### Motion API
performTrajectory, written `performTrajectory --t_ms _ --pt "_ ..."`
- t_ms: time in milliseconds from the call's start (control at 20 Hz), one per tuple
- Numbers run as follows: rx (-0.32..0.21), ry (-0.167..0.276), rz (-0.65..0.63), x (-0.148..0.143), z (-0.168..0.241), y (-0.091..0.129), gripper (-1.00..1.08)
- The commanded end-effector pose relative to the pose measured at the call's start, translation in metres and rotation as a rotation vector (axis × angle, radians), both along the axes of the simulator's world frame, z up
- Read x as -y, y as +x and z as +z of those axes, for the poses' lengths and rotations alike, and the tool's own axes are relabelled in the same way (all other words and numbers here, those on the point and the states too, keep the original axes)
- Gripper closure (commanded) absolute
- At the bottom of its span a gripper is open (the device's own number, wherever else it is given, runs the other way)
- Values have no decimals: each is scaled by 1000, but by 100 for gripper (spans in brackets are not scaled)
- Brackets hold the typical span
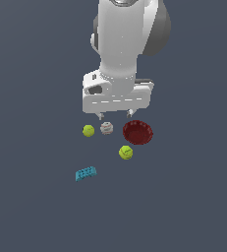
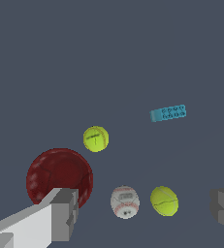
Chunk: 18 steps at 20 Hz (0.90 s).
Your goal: Pick up a designated object from a clutter of objects.
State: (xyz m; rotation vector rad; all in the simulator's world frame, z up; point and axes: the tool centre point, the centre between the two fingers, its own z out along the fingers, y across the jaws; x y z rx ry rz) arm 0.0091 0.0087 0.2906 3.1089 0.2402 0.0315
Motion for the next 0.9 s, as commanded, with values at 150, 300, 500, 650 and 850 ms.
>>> performTrajectory --t_ms 150,300,500,650,850 --pt "-7 -5 108 -10 -42 8 -92" --pt "-12 -6 189 -19 -73 12 -92" --pt "-19 -3 307 -31 -118 13 -92" --pt "-22 2 379 -39 -146 12 -92" --pt "-25 8 451 -47 -174 9 -92"
